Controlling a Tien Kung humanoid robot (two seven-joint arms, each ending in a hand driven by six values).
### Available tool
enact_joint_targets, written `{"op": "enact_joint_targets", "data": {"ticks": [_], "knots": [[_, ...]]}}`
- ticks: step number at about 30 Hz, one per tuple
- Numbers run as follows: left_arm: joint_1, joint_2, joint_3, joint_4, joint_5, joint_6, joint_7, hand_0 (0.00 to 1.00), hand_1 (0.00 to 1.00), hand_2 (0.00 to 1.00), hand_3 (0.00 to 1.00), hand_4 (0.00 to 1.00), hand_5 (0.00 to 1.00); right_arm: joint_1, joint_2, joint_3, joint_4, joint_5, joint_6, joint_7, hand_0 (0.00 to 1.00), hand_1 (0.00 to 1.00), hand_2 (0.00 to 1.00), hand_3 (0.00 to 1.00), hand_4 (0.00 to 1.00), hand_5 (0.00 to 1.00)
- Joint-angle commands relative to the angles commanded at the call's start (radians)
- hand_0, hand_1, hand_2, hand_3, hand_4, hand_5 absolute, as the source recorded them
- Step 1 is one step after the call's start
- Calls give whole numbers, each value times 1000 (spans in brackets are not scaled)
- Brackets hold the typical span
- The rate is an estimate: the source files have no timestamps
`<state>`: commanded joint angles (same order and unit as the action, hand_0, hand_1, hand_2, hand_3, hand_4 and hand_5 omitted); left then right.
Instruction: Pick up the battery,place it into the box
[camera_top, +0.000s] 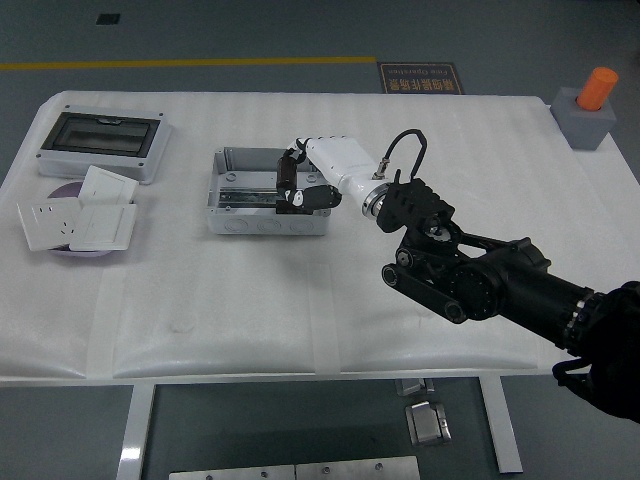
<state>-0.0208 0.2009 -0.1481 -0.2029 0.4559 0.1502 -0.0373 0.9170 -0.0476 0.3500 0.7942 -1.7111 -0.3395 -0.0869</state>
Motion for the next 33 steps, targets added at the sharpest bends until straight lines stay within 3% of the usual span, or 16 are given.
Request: {"op": "enact_joint_targets", "data": {"ticks": [4, 5, 16, 33], "knots": [[-2, -1, 2, 0, -3, -1, 0, 590, 616, 503, 653, 590, 392, -2, 4, -4, -10, -3, 4, -7, 879, 791, 785, 848, 889, 616], [-3, -1, 2, 0, -3, -1, 0, 590, 616, 500, 652, 590, 391, -2, 4, -4, -11, -3, 5, -8, 955, 839, 830, 907, 975, 670], [-3, 0, 1, 1, -4, -4, 2, 590, 615, 497, 652, 590, 390, -3, -15, 12, 3, -1, 4, -13, 970, 844, 833, 924, 998, 686], [11, 6, 10, 6, -20, -6, 4, 590, 616, 497, 651, 587, 386, -151, -217, 237, 279, -60, -20, -16, 953, 831, 822, 925, 998, 712]]}}
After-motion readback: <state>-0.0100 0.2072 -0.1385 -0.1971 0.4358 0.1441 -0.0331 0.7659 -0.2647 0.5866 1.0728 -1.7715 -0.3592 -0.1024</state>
